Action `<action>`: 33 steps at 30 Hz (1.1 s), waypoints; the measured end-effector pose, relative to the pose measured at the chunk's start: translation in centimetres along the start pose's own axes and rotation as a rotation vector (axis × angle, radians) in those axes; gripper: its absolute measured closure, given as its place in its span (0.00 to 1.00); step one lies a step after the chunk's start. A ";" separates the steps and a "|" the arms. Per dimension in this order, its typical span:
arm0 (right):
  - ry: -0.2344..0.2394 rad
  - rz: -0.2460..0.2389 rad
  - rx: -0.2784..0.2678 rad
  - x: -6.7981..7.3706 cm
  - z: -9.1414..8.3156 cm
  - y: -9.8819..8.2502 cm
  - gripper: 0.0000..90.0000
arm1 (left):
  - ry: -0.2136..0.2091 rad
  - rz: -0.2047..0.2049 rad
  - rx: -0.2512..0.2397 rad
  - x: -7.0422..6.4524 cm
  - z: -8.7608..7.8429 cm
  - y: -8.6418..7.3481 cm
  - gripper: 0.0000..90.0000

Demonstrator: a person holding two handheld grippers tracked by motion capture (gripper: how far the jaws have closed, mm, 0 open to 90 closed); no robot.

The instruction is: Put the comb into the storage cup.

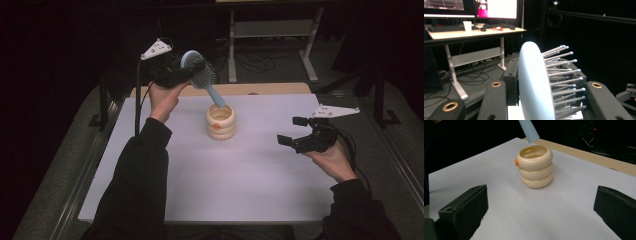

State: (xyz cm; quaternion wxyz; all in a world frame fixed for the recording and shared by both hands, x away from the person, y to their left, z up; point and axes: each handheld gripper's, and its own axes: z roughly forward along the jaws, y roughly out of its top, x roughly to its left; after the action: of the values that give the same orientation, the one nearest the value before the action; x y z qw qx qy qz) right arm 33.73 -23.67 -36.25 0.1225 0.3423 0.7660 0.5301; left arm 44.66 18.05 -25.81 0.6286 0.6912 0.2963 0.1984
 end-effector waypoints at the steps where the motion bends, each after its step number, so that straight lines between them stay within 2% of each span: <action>1: 0.000 0.000 0.000 0.0 0.0 0.0 0.00 | 0.000 0.000 0.005 0.1 0.1 -0.2 0.61; 10: -0.028 0.021 -0.026 -0.5 -0.9 -1.9 0.00 | 0.011 -0.017 0.014 0.6 0.5 -1.3 0.61; 13: -0.037 0.031 -0.027 -0.7 -1.2 -2.3 0.00 | 0.003 -0.022 0.019 0.7 0.7 -1.7 0.61; 19: -0.052 0.037 -0.027 -0.9 -1.6 -3.0 0.00 | 0.003 -0.017 0.030 0.6 1.1 -2.2 0.61; 23: -0.061 0.035 -0.020 -1.0 -1.7 -3.7 0.00 | -0.001 -0.029 0.042 0.6 1.5 -2.8 0.61; 28: -0.072 0.034 -0.010 -1.1 -1.7 -4.2 0.00 | 0.005 -0.024 0.060 0.6 1.9 -3.3 0.61; 33: -0.087 0.024 -0.021 -1.0 -2.1 -4.6 0.00 | 0.008 -0.026 0.068 0.8 2.1 -3.9 0.61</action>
State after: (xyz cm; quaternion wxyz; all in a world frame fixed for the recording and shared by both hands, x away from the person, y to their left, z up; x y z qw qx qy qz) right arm 31.51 -26.76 -39.74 0.1529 0.3730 0.7503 0.5240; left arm 45.96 17.12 -29.97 0.6060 0.7077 0.3140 0.1827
